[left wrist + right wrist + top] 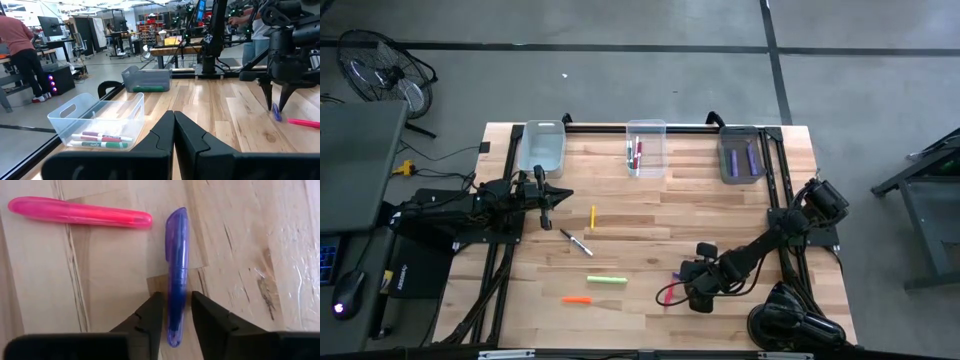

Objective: Pick & Place Markers
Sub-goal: Put the purple pen into the gray bin

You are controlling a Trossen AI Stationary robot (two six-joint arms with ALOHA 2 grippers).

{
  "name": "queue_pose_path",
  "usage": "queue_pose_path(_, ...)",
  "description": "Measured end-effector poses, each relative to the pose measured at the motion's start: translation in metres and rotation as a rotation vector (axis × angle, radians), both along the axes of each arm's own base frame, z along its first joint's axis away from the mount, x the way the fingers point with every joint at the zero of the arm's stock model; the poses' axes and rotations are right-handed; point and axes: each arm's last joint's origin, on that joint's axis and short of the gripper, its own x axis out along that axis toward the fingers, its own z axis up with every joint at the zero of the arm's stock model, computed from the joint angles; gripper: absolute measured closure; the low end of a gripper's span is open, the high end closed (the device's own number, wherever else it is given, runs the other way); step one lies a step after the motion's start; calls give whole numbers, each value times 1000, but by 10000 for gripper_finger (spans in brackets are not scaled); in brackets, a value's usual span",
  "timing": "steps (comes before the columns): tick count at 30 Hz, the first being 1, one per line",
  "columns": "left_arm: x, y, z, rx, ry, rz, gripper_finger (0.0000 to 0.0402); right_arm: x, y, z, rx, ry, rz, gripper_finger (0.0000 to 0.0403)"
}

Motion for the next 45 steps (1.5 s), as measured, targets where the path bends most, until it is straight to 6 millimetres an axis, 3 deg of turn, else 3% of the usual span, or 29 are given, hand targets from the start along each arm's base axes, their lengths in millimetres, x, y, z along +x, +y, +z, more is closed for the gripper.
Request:
queue_pose_path(11,0,0,0,2,1,0,400,0,0,0,8,-3,-13,375)
queue_pose_path(22,0,0,0,1,0,-1,400,1,1,1,49,-21,-107,375)
queue_pose_path(38,0,0,1,-4,-12,-1,400,-1,-4,18,60,-68,-137,380)
queue_pose_path(45,0,0,6,-156,-86,-9,400,1,-4,19,84,-78,-165,380)
